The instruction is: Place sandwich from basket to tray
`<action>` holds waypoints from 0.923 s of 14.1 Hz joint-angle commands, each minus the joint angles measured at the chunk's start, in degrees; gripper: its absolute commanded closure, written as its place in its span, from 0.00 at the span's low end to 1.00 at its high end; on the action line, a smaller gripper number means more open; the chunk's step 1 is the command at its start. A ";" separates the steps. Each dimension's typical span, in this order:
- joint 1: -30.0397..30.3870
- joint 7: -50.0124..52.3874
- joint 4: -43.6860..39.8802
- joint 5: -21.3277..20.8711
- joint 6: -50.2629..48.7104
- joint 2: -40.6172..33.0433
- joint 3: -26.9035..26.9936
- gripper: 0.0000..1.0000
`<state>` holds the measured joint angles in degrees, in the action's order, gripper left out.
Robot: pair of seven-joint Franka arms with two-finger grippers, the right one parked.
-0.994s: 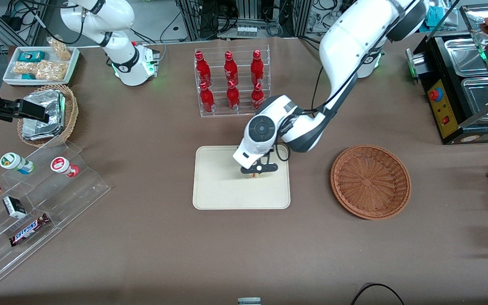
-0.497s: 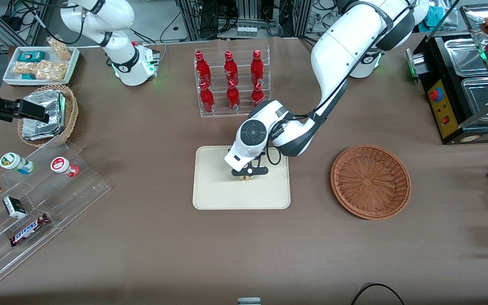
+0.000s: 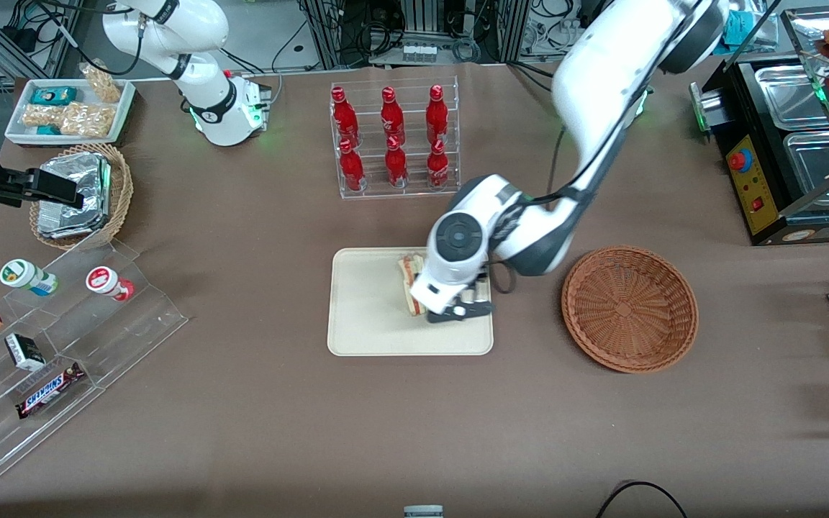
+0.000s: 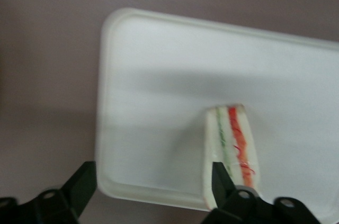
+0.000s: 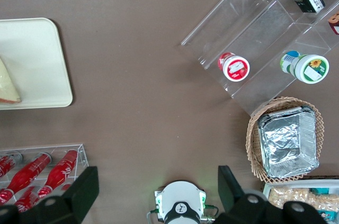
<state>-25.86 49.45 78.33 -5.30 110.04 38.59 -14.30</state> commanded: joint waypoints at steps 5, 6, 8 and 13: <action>13.98 -14.51 1.74 3.88 -19.49 -16.16 0.14 0.00; 15.57 -17.86 1.74 4.06 -22.03 -17.92 0.23 0.00; 18.20 -20.69 0.60 3.28 -28.35 -20.56 0.41 0.00; 23.22 -31.59 -5.55 -1.54 -41.73 -23.82 0.67 0.00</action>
<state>-3.89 21.13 74.85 -4.19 72.03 16.27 -13.21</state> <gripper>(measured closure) 0.000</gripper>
